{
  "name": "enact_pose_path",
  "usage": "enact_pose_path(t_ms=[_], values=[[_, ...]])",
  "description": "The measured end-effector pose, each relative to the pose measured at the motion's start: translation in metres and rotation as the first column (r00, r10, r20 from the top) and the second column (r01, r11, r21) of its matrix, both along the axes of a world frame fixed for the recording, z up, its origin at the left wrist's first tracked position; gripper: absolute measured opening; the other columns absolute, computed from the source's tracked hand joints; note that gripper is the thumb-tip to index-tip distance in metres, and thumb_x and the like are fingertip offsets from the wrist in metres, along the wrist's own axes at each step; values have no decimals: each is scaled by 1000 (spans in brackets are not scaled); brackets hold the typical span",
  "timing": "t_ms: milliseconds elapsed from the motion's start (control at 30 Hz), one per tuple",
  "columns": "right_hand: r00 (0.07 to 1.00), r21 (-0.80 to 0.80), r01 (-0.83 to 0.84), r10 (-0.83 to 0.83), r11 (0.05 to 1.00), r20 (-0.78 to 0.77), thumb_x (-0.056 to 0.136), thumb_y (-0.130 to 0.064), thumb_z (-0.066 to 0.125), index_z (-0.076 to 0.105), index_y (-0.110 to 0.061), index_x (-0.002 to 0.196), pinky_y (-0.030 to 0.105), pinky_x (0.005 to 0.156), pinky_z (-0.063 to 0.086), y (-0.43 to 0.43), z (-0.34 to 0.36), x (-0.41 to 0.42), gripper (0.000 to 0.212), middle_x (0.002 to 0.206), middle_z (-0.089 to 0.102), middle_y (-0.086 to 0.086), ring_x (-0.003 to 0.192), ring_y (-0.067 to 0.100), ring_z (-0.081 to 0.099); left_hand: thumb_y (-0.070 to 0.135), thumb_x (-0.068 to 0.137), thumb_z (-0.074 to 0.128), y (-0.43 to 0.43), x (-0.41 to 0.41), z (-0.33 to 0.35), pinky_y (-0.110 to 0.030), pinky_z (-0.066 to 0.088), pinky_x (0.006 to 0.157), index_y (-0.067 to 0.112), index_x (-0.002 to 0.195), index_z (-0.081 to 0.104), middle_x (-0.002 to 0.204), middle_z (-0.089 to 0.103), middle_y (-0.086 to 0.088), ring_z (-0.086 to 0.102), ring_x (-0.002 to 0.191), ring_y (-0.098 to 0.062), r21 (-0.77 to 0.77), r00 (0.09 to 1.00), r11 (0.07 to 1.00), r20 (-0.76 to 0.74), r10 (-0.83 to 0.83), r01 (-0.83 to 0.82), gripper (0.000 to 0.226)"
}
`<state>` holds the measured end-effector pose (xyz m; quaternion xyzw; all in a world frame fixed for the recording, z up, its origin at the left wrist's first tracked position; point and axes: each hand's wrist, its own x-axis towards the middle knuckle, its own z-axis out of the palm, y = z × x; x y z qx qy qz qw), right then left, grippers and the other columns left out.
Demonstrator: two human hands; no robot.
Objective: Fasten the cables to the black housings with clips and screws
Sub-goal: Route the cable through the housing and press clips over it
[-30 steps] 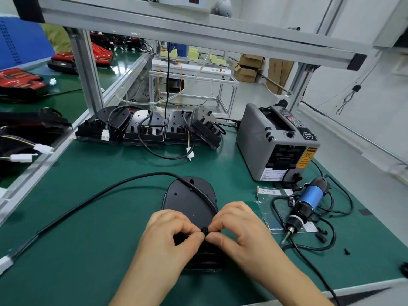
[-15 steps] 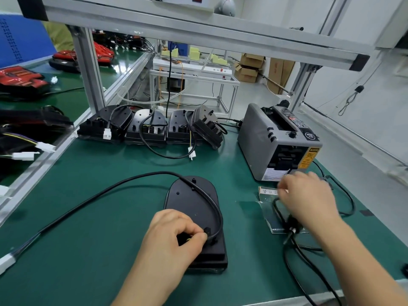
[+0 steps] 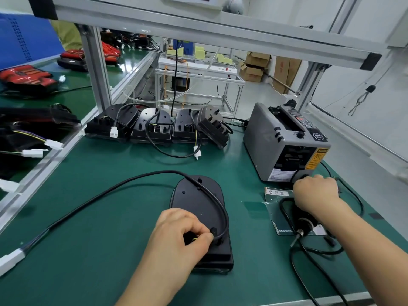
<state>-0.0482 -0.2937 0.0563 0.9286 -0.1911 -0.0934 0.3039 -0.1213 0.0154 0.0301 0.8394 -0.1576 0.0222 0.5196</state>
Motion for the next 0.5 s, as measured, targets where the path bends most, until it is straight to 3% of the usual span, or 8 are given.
enact_pose_path(t_ms=[167,233,267,300,367,400,433,500], values=[[999,53,5,-7,999,47,89,-9,44,58,-17,112,31,73,36,3,8,-5,28,110,60,3,104,25,52,21,75,73,0,0,1,2,25,79,34,62,68,87,58,27,42,107,8,-4,1000,1000,-7,0,0,19],[984,228,-57,16,972,179,90,-12,48,62,-17,98,30,71,43,10,20,-8,17,91,60,0,88,23,56,20,75,73,0,0,1,2,26,79,37,65,68,87,58,27,41,108,8,-12,1000,1000,-10,0,0,20],[964,399,-128,20,908,264,91,-18,51,63,-19,89,28,69,45,17,27,-13,12,82,61,-4,80,19,58,20,76,73,-1,-1,1,2,26,79,36,64,68,87,58,27,41,108,9,-14,1000,1000,-13,1,-2,21],[940,593,-222,9,774,340,91,-22,57,64,-22,81,25,66,45,29,32,-20,12,75,62,-9,74,11,59,19,76,73,-1,-1,1,1,27,79,35,63,68,87,58,27,42,107,9,-16,1000,1000,-16,4,-4,21],[897,874,-398,-80,278,434,84,-21,69,68,-24,71,12,62,43,68,39,-43,13,66,66,-13,64,-3,57,19,75,74,-1,-1,1,1,27,79,32,61,68,87,58,27,42,107,8,-19,1000,1000,-23,6,-6,20],[887,895,-445,-124,23,444,79,-18,74,69,-22,69,8,62,42,88,37,-57,12,67,68,-12,63,-4,57,19,75,74,-1,0,1,1,27,78,31,60,68,87,58,27,42,107,8,-18,1000,1000,-25,6,-6,20],[881,871,-469,-146,-146,450,75,-17,77,70,-20,67,7,63,42,106,33,-69,11,70,69,-9,65,-2,58,19,75,74,-1,0,1,1,27,78,30,60,68,87,57,28,42,107,8,-14,1000,1000,-22,6,-6,20],[862,821,-507,-154,-261,483,70,-18,75,72,-19,66,12,68,44,131,17,-87,6,73,67,-5,70,5,59,18,75,74,-1,0,1,1,27,79,29,59,67,88,57,28,42,107,7,-10,1000,1000,-7,5,-5,20]])
